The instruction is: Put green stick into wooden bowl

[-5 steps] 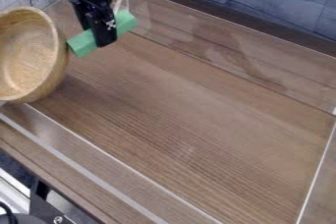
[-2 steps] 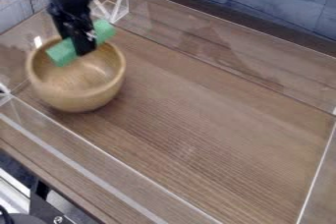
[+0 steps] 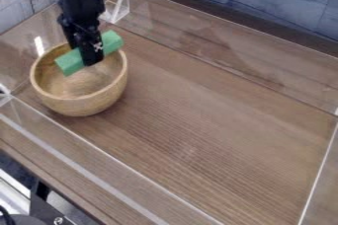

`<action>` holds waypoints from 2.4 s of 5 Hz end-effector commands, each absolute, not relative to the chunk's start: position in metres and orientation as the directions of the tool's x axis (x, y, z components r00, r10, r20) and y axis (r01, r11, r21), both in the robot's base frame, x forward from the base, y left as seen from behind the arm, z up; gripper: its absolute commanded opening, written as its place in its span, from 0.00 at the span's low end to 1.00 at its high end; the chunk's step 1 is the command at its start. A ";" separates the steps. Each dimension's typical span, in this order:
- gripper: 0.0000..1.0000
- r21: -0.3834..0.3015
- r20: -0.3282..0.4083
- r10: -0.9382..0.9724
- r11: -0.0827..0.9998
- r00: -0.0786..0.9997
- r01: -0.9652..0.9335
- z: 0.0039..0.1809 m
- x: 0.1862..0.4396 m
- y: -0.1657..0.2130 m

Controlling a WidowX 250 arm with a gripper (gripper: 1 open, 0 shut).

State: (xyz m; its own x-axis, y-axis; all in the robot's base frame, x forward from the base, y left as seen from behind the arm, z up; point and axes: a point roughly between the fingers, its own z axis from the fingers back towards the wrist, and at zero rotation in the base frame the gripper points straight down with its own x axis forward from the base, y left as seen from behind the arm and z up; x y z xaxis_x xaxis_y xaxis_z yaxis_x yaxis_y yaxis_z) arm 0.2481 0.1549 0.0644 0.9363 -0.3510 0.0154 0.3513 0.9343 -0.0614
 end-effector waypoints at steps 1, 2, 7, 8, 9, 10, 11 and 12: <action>0.00 -0.032 0.039 -0.300 0.953 0.953 0.301 0.069 0.264 0.162; 0.00 -0.036 0.037 -0.242 0.969 0.970 0.243 0.064 0.275 0.167; 0.00 -0.067 0.035 -0.012 0.998 0.999 0.014 0.063 0.273 0.163; 0.00 -0.071 0.033 -0.027 0.997 0.999 0.029 0.061 0.270 0.162; 0.00 -0.076 0.031 -0.042 0.996 0.999 0.044 0.059 0.265 0.162; 0.00 -0.080 0.028 -0.035 0.996 0.999 0.037 0.057 0.260 0.173; 1.00 -0.104 0.019 -0.069 0.992 0.997 0.070 0.055 0.261 0.167; 1.00 -0.121 0.037 -0.106 0.987 0.994 0.110 0.058 0.269 0.159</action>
